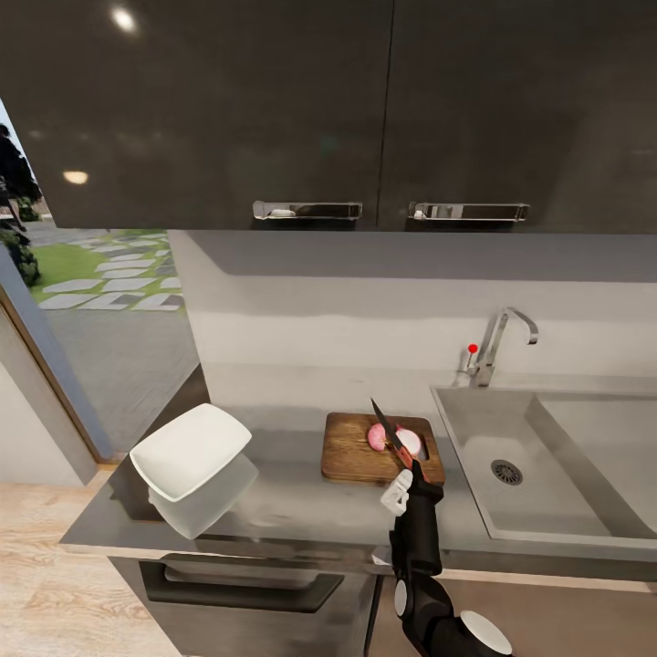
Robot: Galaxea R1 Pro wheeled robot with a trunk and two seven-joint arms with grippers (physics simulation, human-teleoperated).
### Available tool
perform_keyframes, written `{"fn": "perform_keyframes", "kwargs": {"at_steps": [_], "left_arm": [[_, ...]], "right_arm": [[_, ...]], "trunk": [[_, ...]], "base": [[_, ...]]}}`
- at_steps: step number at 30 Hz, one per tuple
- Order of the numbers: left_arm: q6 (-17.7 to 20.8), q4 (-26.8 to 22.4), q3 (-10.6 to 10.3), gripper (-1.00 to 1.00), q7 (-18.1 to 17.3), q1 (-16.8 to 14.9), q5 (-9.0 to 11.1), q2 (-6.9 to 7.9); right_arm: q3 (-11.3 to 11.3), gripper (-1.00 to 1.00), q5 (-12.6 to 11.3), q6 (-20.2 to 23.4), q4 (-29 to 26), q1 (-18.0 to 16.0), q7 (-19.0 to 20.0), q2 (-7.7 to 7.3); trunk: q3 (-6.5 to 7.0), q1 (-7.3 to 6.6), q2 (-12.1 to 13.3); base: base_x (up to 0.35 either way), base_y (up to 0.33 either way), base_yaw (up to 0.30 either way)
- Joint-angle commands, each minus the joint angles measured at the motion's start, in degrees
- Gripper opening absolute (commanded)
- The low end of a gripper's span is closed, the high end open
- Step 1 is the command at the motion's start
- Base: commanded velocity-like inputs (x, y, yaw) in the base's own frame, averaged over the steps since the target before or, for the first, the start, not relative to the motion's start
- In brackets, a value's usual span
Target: In the kitchen, take the Vidalia onion out of the sink, dice it on the chopping board with the paring knife, put the diced onion into the bowl on the countertop, then place both the paring knife and the chopping board into the sink.
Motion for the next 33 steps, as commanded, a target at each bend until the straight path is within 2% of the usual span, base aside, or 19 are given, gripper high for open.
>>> {"fn": "perform_keyframes", "kwargs": {"at_steps": [1, 14, 15, 16, 21, 26, 30, 33], "left_arm": [[-0.3, 0.2, -0.5, 1.0, 0.0, -0.1, 0.5, -0.03], [-0.3, 0.2, -0.5, 1.0, 0.0, -0.1, 0.5, -0.08], [-0.3, 0.2, -0.5, 1.0, 0.0, -0.1, 0.5, -0.16], [-0.3, 0.2, -0.5, 1.0, 0.0, -0.1, 0.5, -0.27], [-0.7, 0.0, -0.5, 1.0, -0.1, -0.1, 0.5, -0.47], [-1.1, -0.1, -0.5, 1.0, -0.1, -0.1, 0.5, -1.33], [-1.5, -0.1, -0.4, 1.0, -0.1, -0.1, 0.5, -1.88], [-5.2, -0.1, -0.4, 1.0, -0.2, -0.1, 0.6, -1.94]], "right_arm": [[0.2, -1.0, -0.5, 0.1, 0.1, -0.1, -0.1, -0.04], [0.3, -1.0, -0.4, 0.0, 0.0, -0.1, -0.1, 0.15], [-8.6, -1.0, -0.2, -0.6, -11.5, -0.1, -1.0, 0.34], [-15.6, -1.0, -0.4, -1.9, -17.0, -0.1, -0.7, 0.31], [-16.8, -1.0, -0.6, -2.0, -17.6, -0.1, -0.6, 0.39], [-20.9, -1.0, -0.6, -3.0, -17.7, -0.1, 1.7, 0.34], [-21.5, -1.0, -0.8, -4.0, -17.7, -0.1, 2.6, 0.36], [-21.3, -1.0, -0.9, -4.0, -16.7, -0.1, 2.8, 0.44]], "trunk": [[-0.09, 0.02, -0.1], [-0.09, 0.02, -0.1], [-0.09, 0.02, -0.1], [-0.09, 0.02, -0.1], [-0.09, 0.02, -0.1], [-0.09, 0.02, -0.1], [-0.09, 0.02, -0.1], [-0.09, 0.02, -0.1]], "base": [[0.0, 0.0, 0.0], [0.0, 0.0, 0.0], [0.0, 0.0, 0.0], [0.0, 0.0, 0.0], [0.0, 0.0, 0.0], [0.0, 0.0, 0.0], [0.0, 0.0, 0.0], [0.0, 0.0, 0.0]]}}
